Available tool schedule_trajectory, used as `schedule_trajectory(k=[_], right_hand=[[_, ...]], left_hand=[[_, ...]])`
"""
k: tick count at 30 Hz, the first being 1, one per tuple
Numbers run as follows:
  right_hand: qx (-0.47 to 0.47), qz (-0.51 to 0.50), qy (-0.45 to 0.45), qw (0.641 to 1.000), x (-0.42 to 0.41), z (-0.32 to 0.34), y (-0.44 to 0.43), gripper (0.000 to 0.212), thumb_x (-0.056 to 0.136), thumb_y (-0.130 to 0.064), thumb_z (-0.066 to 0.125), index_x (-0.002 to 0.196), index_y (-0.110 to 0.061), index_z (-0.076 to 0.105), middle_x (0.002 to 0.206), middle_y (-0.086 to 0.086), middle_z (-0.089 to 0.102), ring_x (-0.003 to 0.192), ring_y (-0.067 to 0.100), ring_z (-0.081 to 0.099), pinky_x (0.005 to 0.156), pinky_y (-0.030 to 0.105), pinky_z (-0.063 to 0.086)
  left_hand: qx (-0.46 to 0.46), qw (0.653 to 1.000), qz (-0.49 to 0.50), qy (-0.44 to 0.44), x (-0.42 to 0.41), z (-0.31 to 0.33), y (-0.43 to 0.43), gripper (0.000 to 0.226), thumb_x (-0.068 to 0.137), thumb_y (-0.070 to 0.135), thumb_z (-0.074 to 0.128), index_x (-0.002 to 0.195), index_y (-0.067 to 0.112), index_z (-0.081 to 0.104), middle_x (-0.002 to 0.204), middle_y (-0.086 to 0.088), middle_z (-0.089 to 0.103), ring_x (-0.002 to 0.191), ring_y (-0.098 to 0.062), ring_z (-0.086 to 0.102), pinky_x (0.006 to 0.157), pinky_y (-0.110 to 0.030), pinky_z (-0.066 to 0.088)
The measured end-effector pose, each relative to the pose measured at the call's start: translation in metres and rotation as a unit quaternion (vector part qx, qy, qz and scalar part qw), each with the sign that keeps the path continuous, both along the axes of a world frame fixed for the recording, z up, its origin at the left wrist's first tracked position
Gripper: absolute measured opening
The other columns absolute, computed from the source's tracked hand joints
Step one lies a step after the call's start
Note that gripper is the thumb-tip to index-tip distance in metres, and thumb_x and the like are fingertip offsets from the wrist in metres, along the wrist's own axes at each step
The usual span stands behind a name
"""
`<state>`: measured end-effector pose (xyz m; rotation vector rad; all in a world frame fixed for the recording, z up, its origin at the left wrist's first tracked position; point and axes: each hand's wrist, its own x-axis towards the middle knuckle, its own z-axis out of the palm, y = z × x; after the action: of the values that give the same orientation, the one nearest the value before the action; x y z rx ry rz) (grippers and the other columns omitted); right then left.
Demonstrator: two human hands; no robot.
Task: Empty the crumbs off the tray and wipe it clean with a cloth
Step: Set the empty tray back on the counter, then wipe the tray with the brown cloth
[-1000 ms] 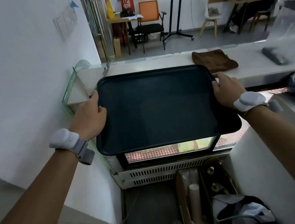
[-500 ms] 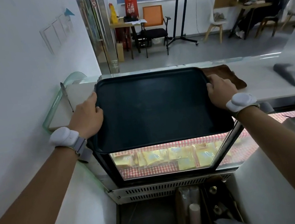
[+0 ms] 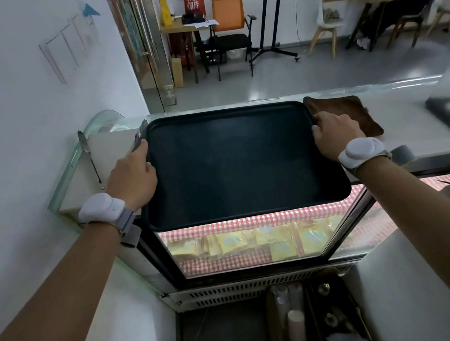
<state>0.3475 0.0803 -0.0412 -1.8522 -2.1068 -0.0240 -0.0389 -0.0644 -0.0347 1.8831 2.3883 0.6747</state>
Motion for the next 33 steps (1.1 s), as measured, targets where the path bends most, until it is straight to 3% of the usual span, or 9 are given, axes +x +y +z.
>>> schedule_trajectory(k=[4,7,12,15,18,22,26,30,33], right_hand=[[-0.013,-0.004,-0.026,1.000,-0.001,0.002,0.008,0.029,0.097,-0.030,0.048,0.113,-0.012,0.065,0.100,0.017,0.070,0.081,0.039,0.063,0.067,0.032,0.040],[-0.017,-0.013,-0.039,0.999,-0.002,0.003,0.010,0.029,0.097,-0.031,0.048,0.110,-0.014,0.067,0.095,0.015,0.070,0.067,0.031,0.055,0.063,0.031,0.040],[-0.008,-0.010,-0.064,0.998,0.002,0.003,0.012,0.030,0.096,-0.034,0.049,0.114,-0.019,0.068,0.095,0.013,0.071,0.064,0.028,0.052,0.062,0.029,0.041],[0.023,-0.008,-0.050,0.998,0.006,0.005,0.016,0.030,0.093,-0.035,0.047,0.104,-0.021,0.071,0.091,0.010,0.071,0.065,0.030,0.057,0.061,0.030,0.046],[0.056,-0.019,-0.042,0.997,0.010,0.011,0.023,0.028,0.092,-0.033,0.048,0.097,-0.017,0.070,0.092,0.014,0.070,0.073,0.035,0.061,0.064,0.033,0.048],[0.009,-0.085,-0.087,0.993,0.012,0.014,0.033,0.051,0.089,-0.049,0.052,0.118,-0.007,0.062,0.118,0.027,0.055,0.108,0.046,0.051,0.088,0.049,0.045],[-0.060,-0.096,-0.087,0.990,0.014,0.010,0.047,0.068,0.089,-0.060,0.046,0.126,-0.003,0.055,0.132,0.026,0.050,0.122,0.049,0.044,0.099,0.054,0.039],[-0.119,-0.090,-0.060,0.987,0.014,0.008,0.057,0.075,0.090,-0.065,0.040,0.127,-0.001,0.054,0.127,0.026,0.056,0.114,0.048,0.052,0.094,0.050,0.045],[-0.113,-0.069,-0.058,0.989,0.016,0.010,0.058,0.061,0.091,-0.058,0.042,0.110,-0.004,0.061,0.111,0.024,0.064,0.094,0.042,0.061,0.081,0.043,0.049]], left_hand=[[0.002,1.000,-0.003,0.012,-0.005,-0.006,0.007,0.051,0.097,0.016,0.040,0.148,0.022,0.038,0.110,-0.023,0.066,0.093,-0.046,0.061,0.074,-0.042,0.046],[0.007,1.000,-0.001,0.011,-0.007,-0.008,0.011,0.045,0.093,0.015,0.041,0.137,0.023,0.044,0.093,-0.019,0.065,0.077,-0.040,0.057,0.068,-0.039,0.044],[0.008,1.000,0.003,-0.001,-0.004,-0.011,0.013,0.035,0.090,0.014,0.041,0.124,0.022,0.048,0.083,-0.017,0.061,0.074,-0.043,0.058,0.067,-0.042,0.048],[0.021,1.000,0.016,0.002,-0.001,-0.012,0.015,0.034,0.090,0.013,0.043,0.122,0.019,0.052,0.087,-0.020,0.064,0.077,-0.045,0.060,0.067,-0.042,0.047],[0.031,0.999,0.031,0.003,0.001,-0.012,0.016,0.047,0.091,0.013,0.045,0.136,0.022,0.055,0.102,-0.023,0.069,0.089,-0.048,0.063,0.076,-0.047,0.050],[0.037,0.997,0.060,0.014,0.007,-0.011,0.017,0.051,0.093,0.015,0.045,0.142,0.028,0.053,0.108,-0.020,0.070,0.094,-0.047,0.064,0.078,-0.046,0.051],[0.034,0.997,0.064,0.004,0.005,-0.013,0.021,0.054,0.094,0.016,0.045,0.146,0.032,0.048,0.110,-0.019,0.070,0.094,-0.046,0.064,0.076,-0.046,0.051],[0.039,0.997,0.060,-0.011,0.003,-0.014,0.027,0.053,0.095,0.017,0.044,0.146,0.032,0.047,0.109,-0.016,0.070,0.095,-0.042,0.064,0.075,-0.045,0.051],[0.040,0.998,0.053,-0.023,0.001,-0.015,0.033,0.053,0.095,0.016,0.043,0.146,0.031,0.048,0.107,-0.014,0.071,0.095,-0.039,0.064,0.075,-0.045,0.052]])
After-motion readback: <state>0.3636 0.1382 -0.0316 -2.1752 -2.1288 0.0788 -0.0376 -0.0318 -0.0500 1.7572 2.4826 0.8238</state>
